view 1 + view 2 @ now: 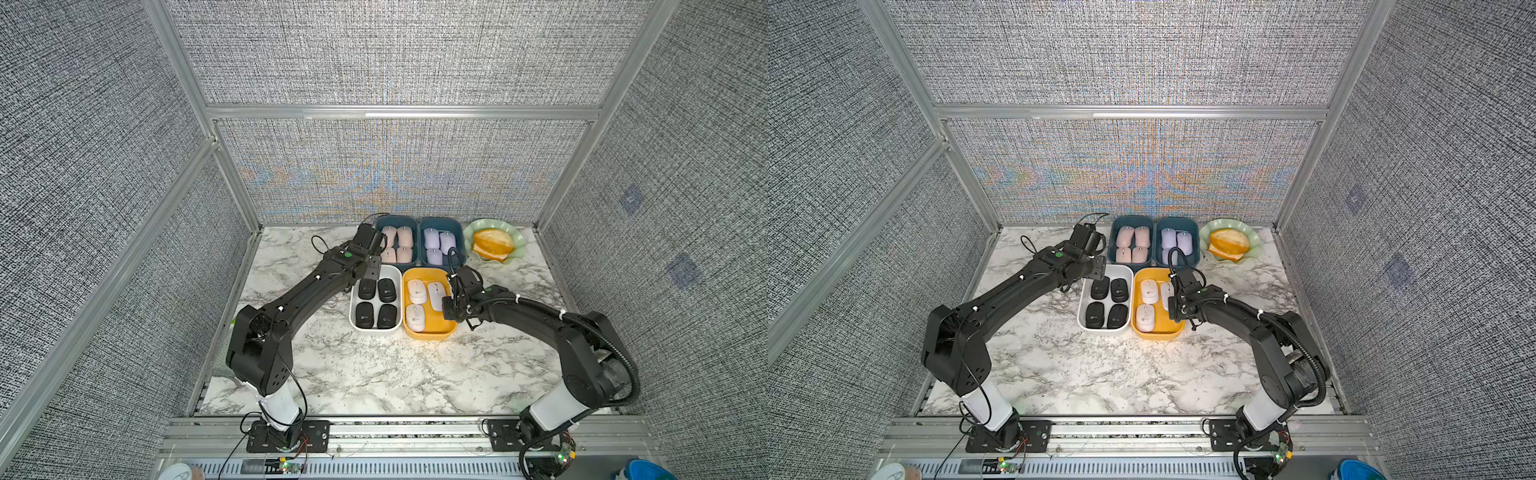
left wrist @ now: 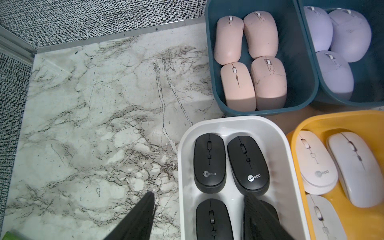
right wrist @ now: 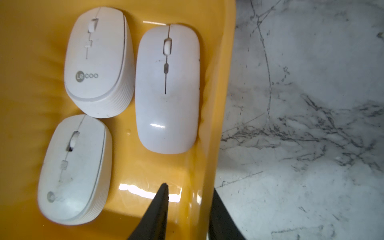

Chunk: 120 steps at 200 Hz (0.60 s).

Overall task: Place the mice by color into the storage box
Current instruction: Adjust the storage box at the center of the board.

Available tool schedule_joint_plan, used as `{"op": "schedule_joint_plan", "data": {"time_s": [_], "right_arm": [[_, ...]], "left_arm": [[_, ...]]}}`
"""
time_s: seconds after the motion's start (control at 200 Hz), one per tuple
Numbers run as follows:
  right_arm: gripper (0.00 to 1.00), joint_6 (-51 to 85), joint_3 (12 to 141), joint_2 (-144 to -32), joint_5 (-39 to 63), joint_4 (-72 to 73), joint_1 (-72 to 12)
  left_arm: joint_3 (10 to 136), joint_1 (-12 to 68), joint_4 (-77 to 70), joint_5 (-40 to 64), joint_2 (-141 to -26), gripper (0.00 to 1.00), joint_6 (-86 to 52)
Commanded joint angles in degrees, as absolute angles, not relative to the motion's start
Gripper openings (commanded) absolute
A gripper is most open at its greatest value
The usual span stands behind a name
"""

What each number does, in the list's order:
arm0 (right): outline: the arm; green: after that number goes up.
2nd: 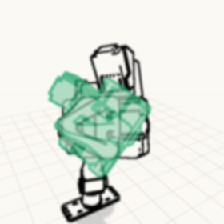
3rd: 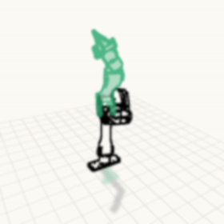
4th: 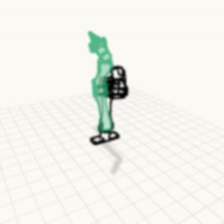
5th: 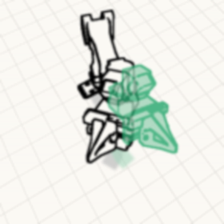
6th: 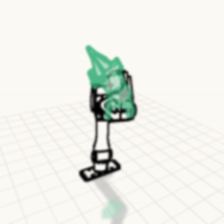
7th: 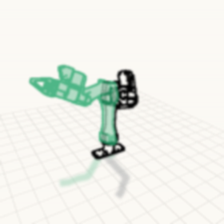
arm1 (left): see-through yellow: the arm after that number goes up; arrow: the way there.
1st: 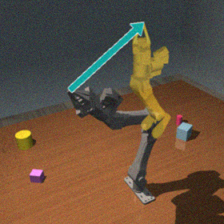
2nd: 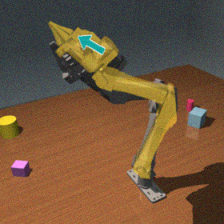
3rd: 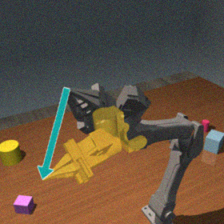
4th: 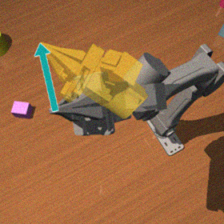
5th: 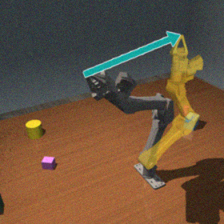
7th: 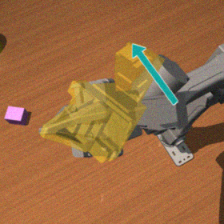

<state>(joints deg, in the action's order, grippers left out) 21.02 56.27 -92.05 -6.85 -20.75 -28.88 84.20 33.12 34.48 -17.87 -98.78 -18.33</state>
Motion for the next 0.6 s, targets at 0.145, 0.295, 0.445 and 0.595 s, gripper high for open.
{"op": "schedule_joint_plan", "data": {"time_s": [0.145,0.295,0.445,0.595], "right_arm": [[0.55,19.3,62.1,-84.5,-12.0,-27.5,-27.8],[0.59,19.1,66.3,-84.5,-11.4,-27.3,-21.6],[0.58,18.4,73.8,-92.2,-4.7,-26.3,-15.5],[0.52,18.1,83.2,-102.2,-0.9,-27.6,-12.4]], "left_arm": [[83.6,33.0,33.4,-18.3,-96.5,0.7,-19.7],[81.2,33.0,30.9,-21.0,-93.6,0.71,-20.8],[78.9,33.2,28.7,-23.5,-90.9,0.71,-21.0],[79.3,33.0,29.0,-23.4,-90.5,0.71,-20.9]]}}
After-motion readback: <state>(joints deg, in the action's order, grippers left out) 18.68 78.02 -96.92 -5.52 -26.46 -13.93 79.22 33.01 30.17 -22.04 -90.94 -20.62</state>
